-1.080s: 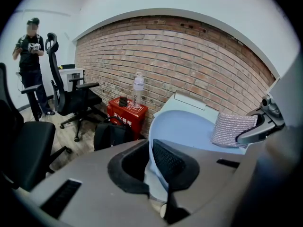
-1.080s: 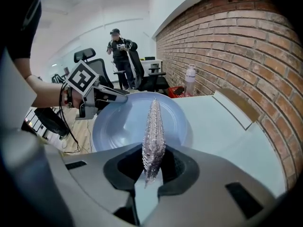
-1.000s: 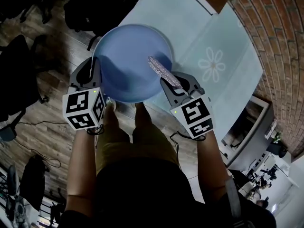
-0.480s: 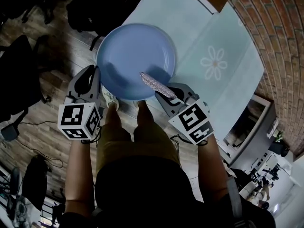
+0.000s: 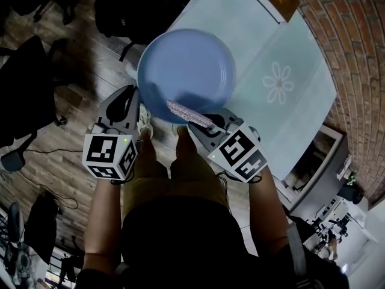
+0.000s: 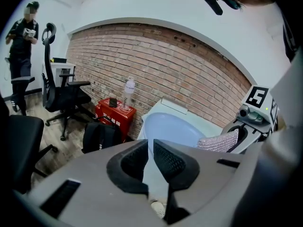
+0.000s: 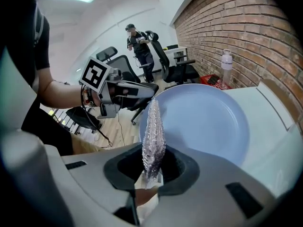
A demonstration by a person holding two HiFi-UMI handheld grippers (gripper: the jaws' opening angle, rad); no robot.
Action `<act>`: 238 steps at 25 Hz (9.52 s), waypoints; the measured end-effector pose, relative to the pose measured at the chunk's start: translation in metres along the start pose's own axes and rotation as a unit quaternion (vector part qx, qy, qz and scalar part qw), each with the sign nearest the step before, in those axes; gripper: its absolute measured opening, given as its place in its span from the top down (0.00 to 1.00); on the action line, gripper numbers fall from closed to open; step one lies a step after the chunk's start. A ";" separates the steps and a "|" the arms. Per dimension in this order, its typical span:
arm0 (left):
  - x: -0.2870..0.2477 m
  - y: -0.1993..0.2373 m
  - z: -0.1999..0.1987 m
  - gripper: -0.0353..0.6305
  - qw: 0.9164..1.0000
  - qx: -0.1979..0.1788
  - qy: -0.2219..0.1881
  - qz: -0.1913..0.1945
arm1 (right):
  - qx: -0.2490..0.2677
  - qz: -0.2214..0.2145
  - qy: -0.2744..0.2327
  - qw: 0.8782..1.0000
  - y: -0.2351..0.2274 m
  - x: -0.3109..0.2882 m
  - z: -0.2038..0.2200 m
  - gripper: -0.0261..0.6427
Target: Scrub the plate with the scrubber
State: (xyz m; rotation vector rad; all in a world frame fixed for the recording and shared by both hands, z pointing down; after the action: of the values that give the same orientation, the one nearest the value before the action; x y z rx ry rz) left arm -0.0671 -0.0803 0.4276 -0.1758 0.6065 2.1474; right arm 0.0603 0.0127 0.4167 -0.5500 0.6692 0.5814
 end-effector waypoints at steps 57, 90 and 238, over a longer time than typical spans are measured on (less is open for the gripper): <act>-0.038 -0.018 -0.007 0.89 1.000 -0.016 0.010 0.022 | 0.103 0.198 0.060 0.973 -0.154 -0.006 -0.034 0.83; -0.006 -0.015 -0.009 0.89 1.000 -0.015 -0.007 -0.001 | 0.137 0.081 0.050 0.986 -0.034 -0.061 -0.038 0.83; 0.013 -0.005 -0.007 0.89 1.000 -0.001 -0.017 0.007 | 0.251 0.034 0.292 0.922 -0.042 -0.028 0.014 0.83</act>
State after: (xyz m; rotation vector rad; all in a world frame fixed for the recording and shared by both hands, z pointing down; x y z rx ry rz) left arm -0.0716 -0.0721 0.4159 -0.1360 0.5887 2.1608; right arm 0.0754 -0.0170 0.4578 -0.2062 1.3627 0.2805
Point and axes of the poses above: the fingertips, and each gripper's own axes: x backward along the fingers, y to its left, z out of its underside, the point moved 2 cm from there along x, backward along the fingers, and after that the axes turned 14 degrees about -y, right-handed, at the moved point
